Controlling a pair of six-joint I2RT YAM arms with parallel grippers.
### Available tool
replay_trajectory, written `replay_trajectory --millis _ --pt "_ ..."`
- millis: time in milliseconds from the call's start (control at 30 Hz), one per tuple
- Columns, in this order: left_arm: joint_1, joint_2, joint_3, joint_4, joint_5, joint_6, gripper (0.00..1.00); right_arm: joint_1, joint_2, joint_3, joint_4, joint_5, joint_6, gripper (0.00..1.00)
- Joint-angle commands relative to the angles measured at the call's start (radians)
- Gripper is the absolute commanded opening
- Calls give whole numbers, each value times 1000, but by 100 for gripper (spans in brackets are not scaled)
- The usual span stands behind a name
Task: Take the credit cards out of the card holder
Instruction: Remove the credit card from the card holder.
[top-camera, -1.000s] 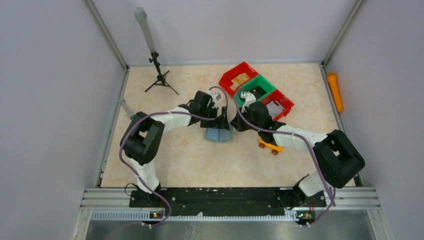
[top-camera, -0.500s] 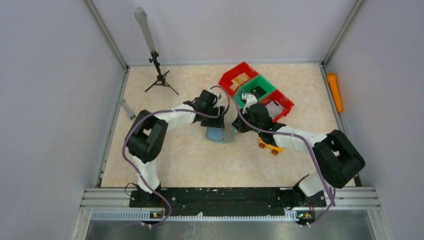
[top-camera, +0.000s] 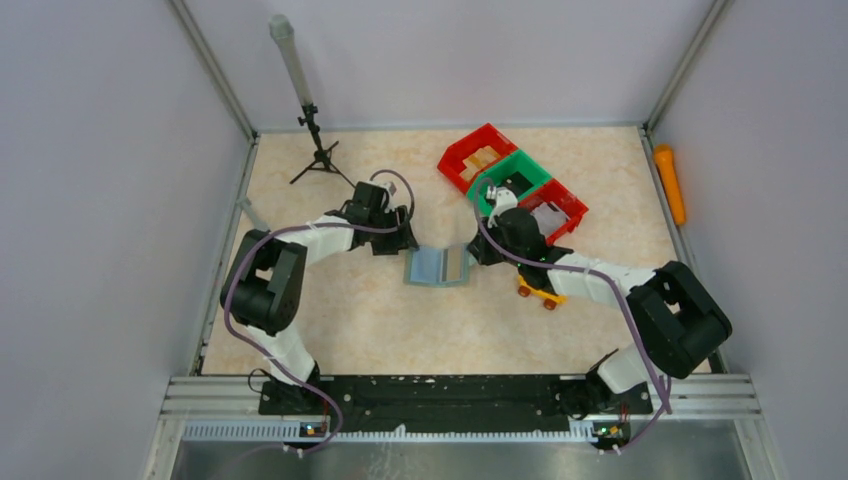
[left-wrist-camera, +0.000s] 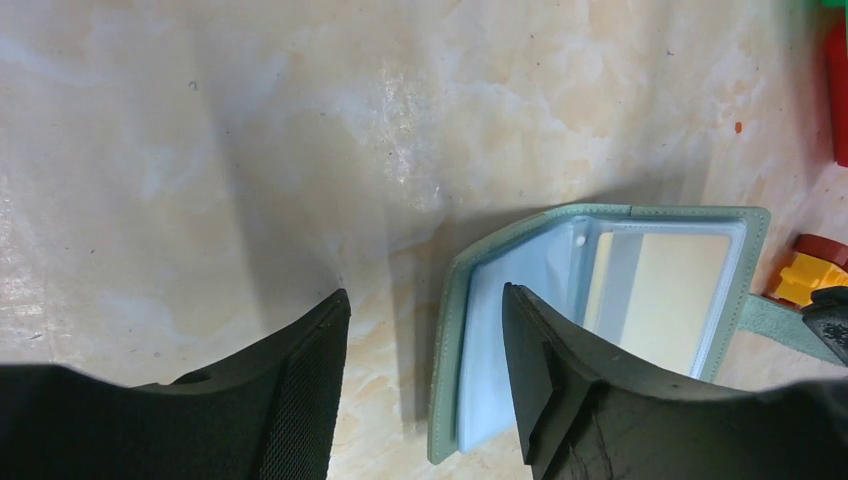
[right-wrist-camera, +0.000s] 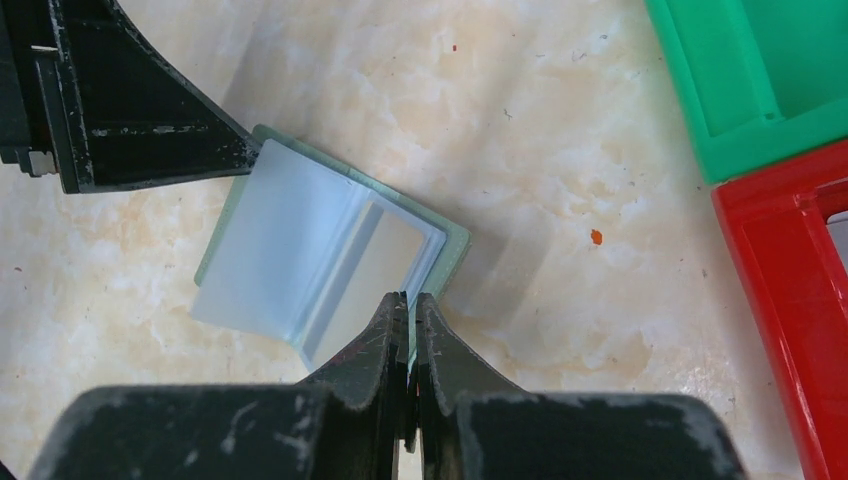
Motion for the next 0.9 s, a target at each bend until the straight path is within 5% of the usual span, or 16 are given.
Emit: replay_trajectory --millis 0,100,267,567,867 --pt "2 -10 -17 -35 -34 -8 62 -12 -26 9 14 4 8 0" --pt "3 -19 -23 -29 -36 -11 67 -13 -28 9 17 -4 7 0" --pt "4 -57 -82 96 113 -37 96 -13 -23 9 23 -16 7 0" --pt "54 -7 -105 166 272 -109 90 -13 -19 12 22 -22 4 0" --pt "70 -25 -123 202 273 -121 99 -14 -17 13 22 -27 3 0"
